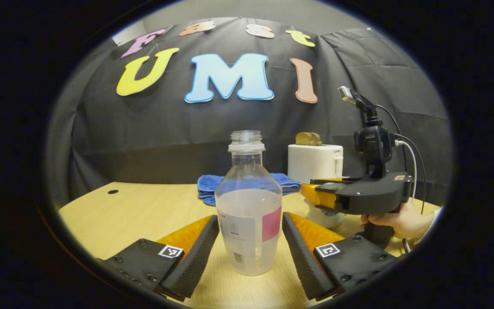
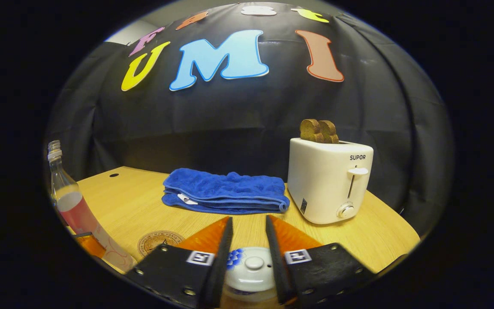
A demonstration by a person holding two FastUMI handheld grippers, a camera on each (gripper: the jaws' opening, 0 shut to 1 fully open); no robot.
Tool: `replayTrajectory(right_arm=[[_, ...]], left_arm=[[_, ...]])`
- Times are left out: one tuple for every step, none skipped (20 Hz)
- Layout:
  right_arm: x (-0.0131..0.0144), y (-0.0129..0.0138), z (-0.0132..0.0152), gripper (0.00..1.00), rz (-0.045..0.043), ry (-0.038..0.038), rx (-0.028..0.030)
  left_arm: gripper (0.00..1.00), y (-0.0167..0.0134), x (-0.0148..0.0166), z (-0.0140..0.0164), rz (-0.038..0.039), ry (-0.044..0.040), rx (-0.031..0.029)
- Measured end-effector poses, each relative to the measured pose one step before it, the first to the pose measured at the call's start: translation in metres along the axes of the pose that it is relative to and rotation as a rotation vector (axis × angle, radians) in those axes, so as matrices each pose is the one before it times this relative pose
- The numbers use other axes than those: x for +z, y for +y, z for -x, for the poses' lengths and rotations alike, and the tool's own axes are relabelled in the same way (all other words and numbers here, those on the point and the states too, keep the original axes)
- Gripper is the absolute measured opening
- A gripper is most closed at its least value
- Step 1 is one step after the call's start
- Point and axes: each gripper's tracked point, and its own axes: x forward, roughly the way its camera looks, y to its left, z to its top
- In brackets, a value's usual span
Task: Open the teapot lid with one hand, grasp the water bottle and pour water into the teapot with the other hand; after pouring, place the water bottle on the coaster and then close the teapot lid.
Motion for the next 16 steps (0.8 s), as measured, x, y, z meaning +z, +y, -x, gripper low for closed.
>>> replayTrajectory(right_arm=[[-0.00134,-0.00012,-0.00126,0.19,-0.00861,0.01136,0.00908],[-0.00123,0.00071,-0.00355,0.20,-0.00814,0.00259,0.00370],[-0.00007,0.00199,-0.00035,0.20,0.00658,0.00279,0.00252],[0.00184,0.00278,0.00387,0.20,0.01388,-0.00865,0.01051],[0.00352,-0.00208,-0.00013,0.20,0.00553,-0.00119,-0.00880],[-0.00377,-0.00009,-0.00239,0.12,0.02082,-0.00168,-0.00506],[0.00101,0.00178,0.00029,0.12,0.00571,-0.00516,0.00542],[0.00060,0.00132,0.00268,0.12,-0.00297,-0.00544,0.00741],[0.00138,0.00030,-0.00027,0.12,-0.00577,-0.00615,0.00539],[0.00035,0.00083,0.00043,0.12,-0.00446,-0.00401,0.00551],[0.00262,0.00070,0.00014,0.12,-0.00763,-0.00686,0.00676],[0.00358,0.00054,0.00226,0.12,-0.01134,-0.01173,0.00545],[0.00711,0.00055,0.00232,0.12,-0.00996,-0.01684,0.00470],[0.00637,0.00175,0.00226,0.12,-0.00816,-0.01983,0.00851],[0.00763,0.00052,0.00239,0.12,-0.00297,-0.01497,0.00171],[0.00746,0.00012,0.00292,0.12,-0.00106,-0.01470,0.00092]], left_arm=[[1.00,-0.00068,0.00118,-0.00058,0.00066,0.00068,-0.00250],[1.00,-0.00121,-0.00104,0.00068,0.00187,0.00069,-0.00457],[1.00,-0.00150,0.00118,-0.00002,0.00126,0.00014,-0.00190],[1.00,-0.00107,-0.00085,0.00005,0.00068,0.00037,-0.00352],[1.00,-0.00026,0.00113,0.00088,-0.00132,-0.00003,0.00032],[1.00,-0.00086,0.00027,0.00058,-0.00200,-0.00076,0.00102],[1.00,0.00002,0.00050,-0.00013,-0.00049,0.00021,0.00049],[1.00,-0.00003,-0.00094,-0.00021,0.00035,-0.00017,-0.00030],[1.00,0.00021,0.00014,-0.00037,-0.00007,0.00232,-0.00075],[1.00,-0.00024,-0.00103,0.00013,-0.00069,-0.00020,0.00011],[1.00,0.00041,0.00101,0.00023,-0.00282,0.00082,0.00043],[1.00,-0.00019,-0.00160,-0.00026,-0.00251,0.00091,-0.00087],[1.00,0.00020,0.00043,-0.00005,-0.00452,0.00255,0.00035],[1.00,-0.00021,0.00039,-0.00089,-0.00170,0.00172,0.00003],[1.00,0.00029,0.00025,-0.00108,-0.00134,0.00181,0.00058],[1.00,-0.00007,-0.00068,0.00045,0.00110,-0.00283,0.00071]])
